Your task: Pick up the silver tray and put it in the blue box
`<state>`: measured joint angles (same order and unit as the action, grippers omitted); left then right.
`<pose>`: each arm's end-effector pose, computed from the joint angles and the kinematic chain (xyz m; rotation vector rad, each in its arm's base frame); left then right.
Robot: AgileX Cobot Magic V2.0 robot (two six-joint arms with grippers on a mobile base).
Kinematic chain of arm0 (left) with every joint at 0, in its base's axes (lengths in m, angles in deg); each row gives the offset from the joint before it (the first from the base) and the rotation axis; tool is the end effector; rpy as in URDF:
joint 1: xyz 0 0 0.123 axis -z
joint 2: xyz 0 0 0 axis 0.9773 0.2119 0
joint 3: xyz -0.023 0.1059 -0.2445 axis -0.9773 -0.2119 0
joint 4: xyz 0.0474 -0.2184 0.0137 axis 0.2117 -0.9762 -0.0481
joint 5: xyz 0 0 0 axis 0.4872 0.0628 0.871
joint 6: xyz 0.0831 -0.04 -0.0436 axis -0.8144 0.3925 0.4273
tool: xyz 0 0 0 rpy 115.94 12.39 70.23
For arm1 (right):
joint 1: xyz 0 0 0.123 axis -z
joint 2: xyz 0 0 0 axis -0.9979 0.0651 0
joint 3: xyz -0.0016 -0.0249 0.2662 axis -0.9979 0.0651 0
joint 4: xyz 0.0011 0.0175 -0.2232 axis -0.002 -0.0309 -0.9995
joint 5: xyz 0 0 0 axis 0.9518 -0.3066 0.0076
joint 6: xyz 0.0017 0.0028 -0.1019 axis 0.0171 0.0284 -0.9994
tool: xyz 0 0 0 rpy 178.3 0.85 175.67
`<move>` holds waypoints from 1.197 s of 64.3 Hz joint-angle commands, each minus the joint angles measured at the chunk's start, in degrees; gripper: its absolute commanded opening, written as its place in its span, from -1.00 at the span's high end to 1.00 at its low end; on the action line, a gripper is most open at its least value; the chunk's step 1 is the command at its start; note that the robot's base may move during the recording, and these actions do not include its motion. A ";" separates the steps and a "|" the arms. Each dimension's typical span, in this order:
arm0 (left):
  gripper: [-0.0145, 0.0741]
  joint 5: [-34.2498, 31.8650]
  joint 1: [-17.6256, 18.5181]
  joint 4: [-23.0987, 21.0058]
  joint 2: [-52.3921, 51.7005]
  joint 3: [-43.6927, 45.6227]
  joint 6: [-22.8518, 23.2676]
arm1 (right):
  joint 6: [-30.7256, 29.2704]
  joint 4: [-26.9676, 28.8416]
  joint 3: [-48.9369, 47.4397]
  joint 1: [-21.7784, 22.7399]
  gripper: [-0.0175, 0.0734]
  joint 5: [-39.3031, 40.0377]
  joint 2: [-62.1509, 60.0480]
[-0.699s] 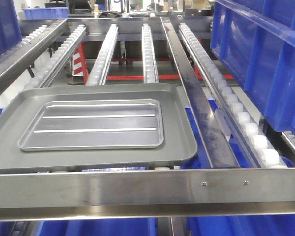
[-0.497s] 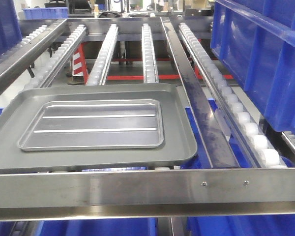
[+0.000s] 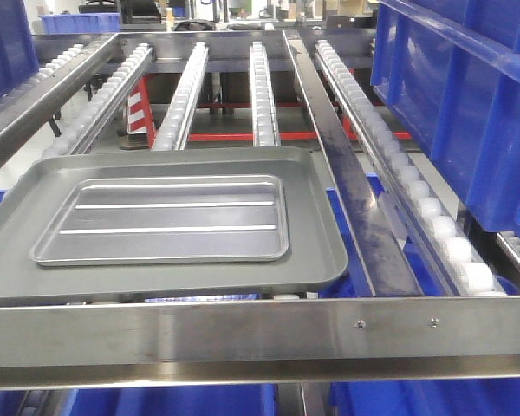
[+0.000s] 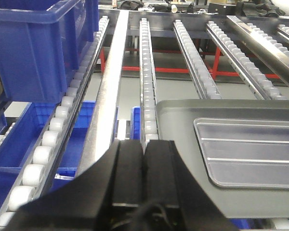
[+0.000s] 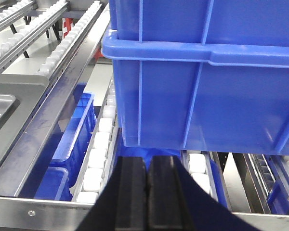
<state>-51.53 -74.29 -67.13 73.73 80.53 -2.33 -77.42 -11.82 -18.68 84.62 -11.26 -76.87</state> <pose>0.0571 -0.0041 0.1999 0.0213 1.5578 -0.0841 0.0572 0.0022 0.1912 -0.0086 1.6392 0.0443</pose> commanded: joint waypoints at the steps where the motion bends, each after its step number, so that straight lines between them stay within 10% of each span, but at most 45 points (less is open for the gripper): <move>1: 0.88 -6.83 0.29 -0.34 -1.14 0.15 0.37 | -0.48 0.00 0.17 0.25 0.51 6.26 -1.21; 16: 0.88 -13.87 0.26 -1.89 -0.59 2.78 0.26 | 0.42 0.88 -2.60 0.25 0.51 13.01 -1.14; 31: 0.88 11.84 0.36 1.81 8.75 25.76 0.26 | 0.42 0.88 -19.54 -2.19 0.51 0.28 9.33; 41: 0.76 20.51 0.36 -5.46 21.40 37.51 -0.13 | 0.42 0.88 -30.06 -9.96 0.34 -2.04 23.48; 51: 0.21 21.60 0.65 -13.49 33.15 42.81 -4.63 | 0.42 0.83 -38.93 -22.79 -0.18 -2.17 38.06; 62: -0.04 21.35 8.21 -16.95 44.12 45.92 -9.25 | 0.42 0.83 -46.51 -34.93 -0.30 -1.43 53.51; 77: -0.04 24.58 16.01 -17.31 55.38 49.88 -9.89 | 0.47 3.76 -57.27 -37.36 -0.30 -8.52 70.45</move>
<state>-25.78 -59.07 -83.06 126.70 126.61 -11.82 -76.86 -9.11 -70.83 47.46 -20.52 -8.42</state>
